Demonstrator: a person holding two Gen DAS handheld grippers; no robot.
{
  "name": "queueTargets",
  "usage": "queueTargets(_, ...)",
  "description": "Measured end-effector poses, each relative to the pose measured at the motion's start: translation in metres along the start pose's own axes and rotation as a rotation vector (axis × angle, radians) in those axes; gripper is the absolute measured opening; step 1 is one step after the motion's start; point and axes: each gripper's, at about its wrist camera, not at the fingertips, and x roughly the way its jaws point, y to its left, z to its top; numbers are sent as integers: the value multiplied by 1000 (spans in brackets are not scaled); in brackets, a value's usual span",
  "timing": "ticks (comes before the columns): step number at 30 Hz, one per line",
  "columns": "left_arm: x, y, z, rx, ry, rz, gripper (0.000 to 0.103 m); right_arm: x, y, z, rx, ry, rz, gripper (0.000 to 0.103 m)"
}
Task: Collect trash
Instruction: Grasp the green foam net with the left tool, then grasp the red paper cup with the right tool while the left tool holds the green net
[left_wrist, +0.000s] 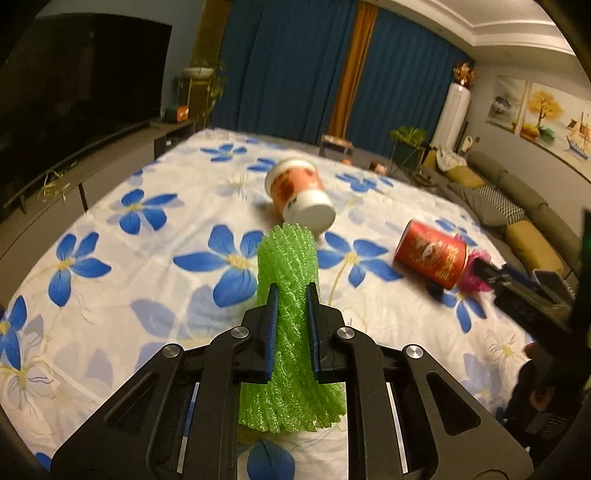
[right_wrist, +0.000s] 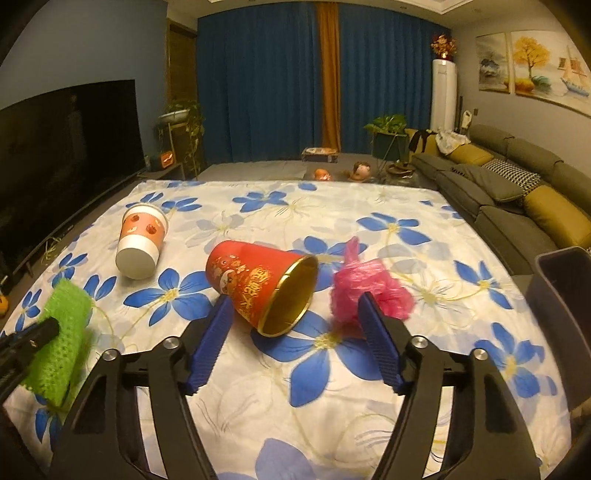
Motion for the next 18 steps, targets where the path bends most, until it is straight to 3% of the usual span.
queueTargets(8, -6, -1, 2, 11, -28, -13, 13, 27, 4, 5, 18, 60, 61, 53)
queueTargets(18, -4, -1, -1, 20, -23, -18, 13, 34, 15, 5, -8, 81, 126, 15)
